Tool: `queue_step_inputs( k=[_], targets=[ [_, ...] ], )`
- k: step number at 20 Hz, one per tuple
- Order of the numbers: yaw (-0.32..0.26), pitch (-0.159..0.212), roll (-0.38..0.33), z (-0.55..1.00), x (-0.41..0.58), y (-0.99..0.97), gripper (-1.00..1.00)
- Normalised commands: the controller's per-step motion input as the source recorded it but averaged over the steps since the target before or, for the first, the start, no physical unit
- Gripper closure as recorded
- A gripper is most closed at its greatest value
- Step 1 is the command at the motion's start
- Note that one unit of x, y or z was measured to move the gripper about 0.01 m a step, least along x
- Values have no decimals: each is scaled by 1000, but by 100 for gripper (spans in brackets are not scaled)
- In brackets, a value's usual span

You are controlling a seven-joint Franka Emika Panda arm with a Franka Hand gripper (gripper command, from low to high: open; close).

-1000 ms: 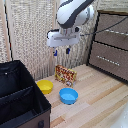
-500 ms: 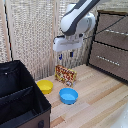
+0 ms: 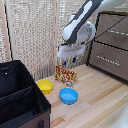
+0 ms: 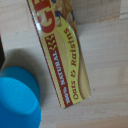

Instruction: Position your gripper near the granola bar, please. Lightly grip the granola bar with your gripping tool. Relocate your gripper along with the granola bar toward the leading division of the caddy with caution. Gently release the granola bar into the leading division of the caddy.

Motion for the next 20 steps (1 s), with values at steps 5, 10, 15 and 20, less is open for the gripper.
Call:
queue_step_inputs(
  k=[5, 10, 15, 20],
  targets=[
    [92, 0, -41, -285, 197, 14, -100],
    [150, -32, -34, -209, 471, -17, -100],
    [60, -9, 3, -73, 207, -106, 100],
    [-83, 1, 0, 0, 18, -24, 100]
  ],
)
